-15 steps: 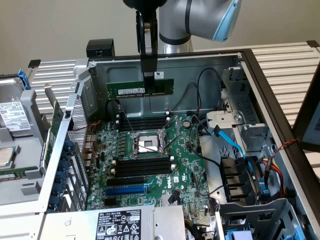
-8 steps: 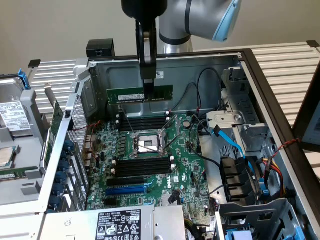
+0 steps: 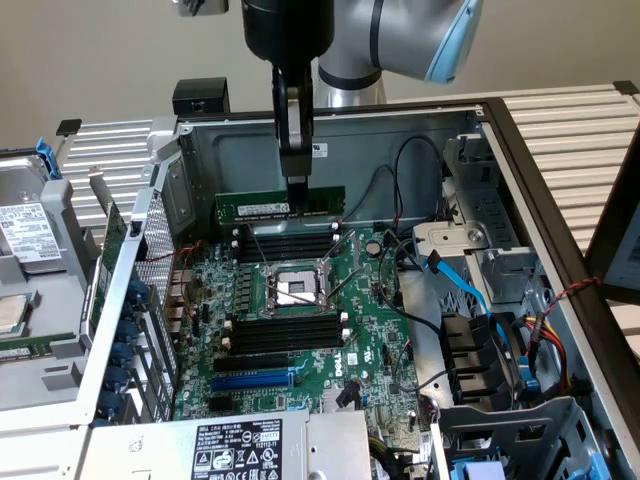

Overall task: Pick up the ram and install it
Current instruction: 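Insert the ram into the slot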

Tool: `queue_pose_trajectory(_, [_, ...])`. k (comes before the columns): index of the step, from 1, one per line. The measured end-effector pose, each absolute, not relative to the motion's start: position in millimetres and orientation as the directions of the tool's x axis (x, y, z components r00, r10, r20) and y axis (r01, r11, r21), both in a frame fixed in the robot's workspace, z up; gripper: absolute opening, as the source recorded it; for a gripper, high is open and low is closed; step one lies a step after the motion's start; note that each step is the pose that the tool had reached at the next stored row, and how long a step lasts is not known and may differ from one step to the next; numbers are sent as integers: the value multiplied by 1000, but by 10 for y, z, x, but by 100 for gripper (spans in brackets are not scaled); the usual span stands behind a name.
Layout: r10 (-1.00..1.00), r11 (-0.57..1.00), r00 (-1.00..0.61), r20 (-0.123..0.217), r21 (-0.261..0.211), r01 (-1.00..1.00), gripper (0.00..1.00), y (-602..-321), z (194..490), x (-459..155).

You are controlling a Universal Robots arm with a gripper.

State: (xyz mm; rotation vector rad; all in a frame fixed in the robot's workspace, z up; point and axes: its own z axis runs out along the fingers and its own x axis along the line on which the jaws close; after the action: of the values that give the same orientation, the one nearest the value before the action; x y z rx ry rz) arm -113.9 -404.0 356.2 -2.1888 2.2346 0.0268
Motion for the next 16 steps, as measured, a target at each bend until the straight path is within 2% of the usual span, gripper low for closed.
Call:
queue_pose_trajectory(3, [-999, 36, -36, -17, 3, -999, 12, -4067, 3418, -1141])
queue_pose_trajectory(5, [-999, 50, -50, 12, 1, -999, 12, -4115, 3322, -1144])
queue_pose_trajectory(7, [-999, 50, -50, 5, -13, -999, 12, -4122, 3282, -1178])
queue_pose_trajectory(16, [-999, 50, -50, 6, -13, -999, 12, -4126, 3244, -1180])
